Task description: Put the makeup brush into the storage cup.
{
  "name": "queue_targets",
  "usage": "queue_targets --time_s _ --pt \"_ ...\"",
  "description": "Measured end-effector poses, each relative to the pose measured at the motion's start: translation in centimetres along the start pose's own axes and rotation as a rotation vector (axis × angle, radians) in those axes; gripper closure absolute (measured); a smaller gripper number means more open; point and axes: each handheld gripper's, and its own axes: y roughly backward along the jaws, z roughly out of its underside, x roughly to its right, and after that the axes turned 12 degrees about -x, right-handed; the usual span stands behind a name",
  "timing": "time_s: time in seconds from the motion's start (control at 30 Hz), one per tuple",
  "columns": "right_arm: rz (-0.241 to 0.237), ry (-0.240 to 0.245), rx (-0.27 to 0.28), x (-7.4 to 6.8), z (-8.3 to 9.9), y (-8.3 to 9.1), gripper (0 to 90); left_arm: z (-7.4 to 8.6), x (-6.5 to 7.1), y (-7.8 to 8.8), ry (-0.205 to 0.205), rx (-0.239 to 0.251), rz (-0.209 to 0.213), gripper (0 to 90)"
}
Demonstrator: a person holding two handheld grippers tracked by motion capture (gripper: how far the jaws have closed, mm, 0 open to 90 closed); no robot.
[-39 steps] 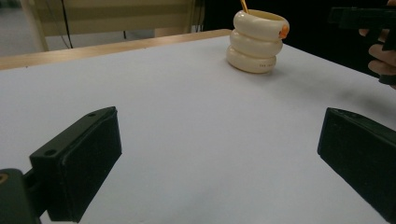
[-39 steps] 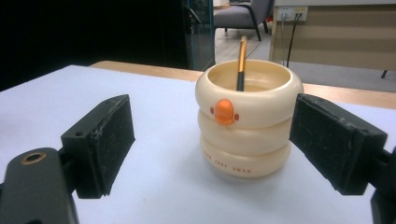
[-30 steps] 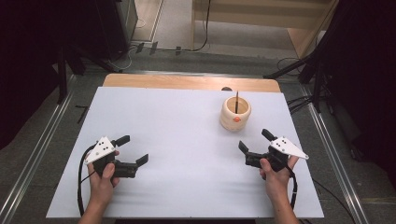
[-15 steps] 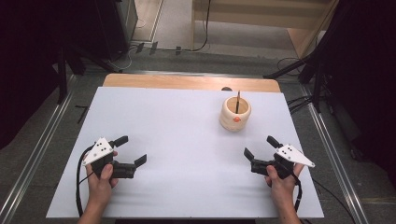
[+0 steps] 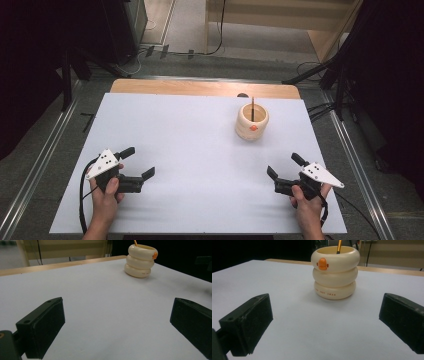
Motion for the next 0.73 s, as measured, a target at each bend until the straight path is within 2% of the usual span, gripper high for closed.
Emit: queue_targets --time_s 0.2,0.43,0.73 --pt "0.000 0.001 0.001 0.1 0.4 0.8 0.0 0.4 -0.1 0.3 0.006 0.001 -0.007 0.0" --pt "0.014 0.029 -0.004 -0.1 0.8 1.7 0.0 0.8 -0.2 0.8 0.011 0.005 -0.013 0.0" --pt "0.009 0.012 0.003 0.2 0.9 1.9 0.0 1.4 -0.2 1.1 0.012 -0.007 -0.019 0.0"
